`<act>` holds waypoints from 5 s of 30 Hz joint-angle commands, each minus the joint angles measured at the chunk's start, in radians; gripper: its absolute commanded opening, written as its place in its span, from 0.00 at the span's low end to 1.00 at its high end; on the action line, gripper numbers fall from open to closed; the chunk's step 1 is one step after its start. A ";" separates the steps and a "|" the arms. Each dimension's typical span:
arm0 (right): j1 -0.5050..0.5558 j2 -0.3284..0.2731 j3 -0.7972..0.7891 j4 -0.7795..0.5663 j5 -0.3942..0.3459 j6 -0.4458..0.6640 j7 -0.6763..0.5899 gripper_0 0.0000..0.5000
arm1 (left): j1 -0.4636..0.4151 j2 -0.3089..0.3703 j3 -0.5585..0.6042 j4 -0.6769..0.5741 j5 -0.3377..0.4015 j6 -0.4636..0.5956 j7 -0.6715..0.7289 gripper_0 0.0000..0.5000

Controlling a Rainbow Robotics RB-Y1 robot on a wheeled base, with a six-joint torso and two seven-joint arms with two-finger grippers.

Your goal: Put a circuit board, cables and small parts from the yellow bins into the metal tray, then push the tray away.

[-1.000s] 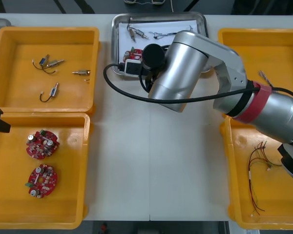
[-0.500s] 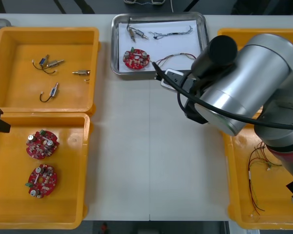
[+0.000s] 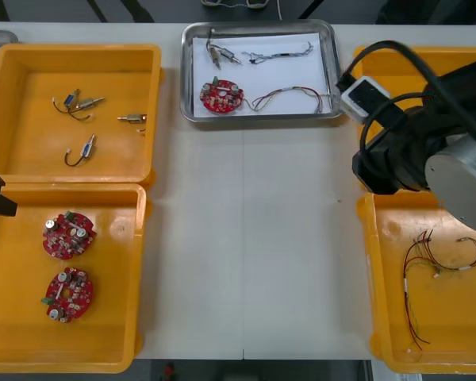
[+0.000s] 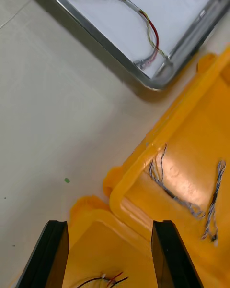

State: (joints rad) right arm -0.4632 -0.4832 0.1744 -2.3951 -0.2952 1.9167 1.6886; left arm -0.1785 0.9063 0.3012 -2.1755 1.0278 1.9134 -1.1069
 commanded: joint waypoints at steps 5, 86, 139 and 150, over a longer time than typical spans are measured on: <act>0.147 -0.054 -0.148 -0.104 -0.038 0.003 -0.216 1.00 | 0.014 0.045 0.029 -0.027 0.008 0.006 -0.082 1.00; 0.422 -0.250 -0.615 0.073 -0.527 0.003 -0.403 1.00 | 0.014 0.045 0.029 -0.027 0.008 0.006 -0.082 1.00; 0.422 -0.250 -0.615 0.073 -0.527 0.003 -0.403 1.00 | 0.014 0.045 0.029 -0.027 0.008 0.006 -0.082 1.00; 0.422 -0.250 -0.615 0.073 -0.527 0.003 -0.403 1.00 | 0.014 0.045 0.029 -0.027 0.008 0.006 -0.082 1.00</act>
State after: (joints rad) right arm -0.0248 -0.6939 -0.4530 -2.3053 -0.8150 1.9170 1.2996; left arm -0.1784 0.9063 0.3012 -2.1760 1.0280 1.9134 -1.1070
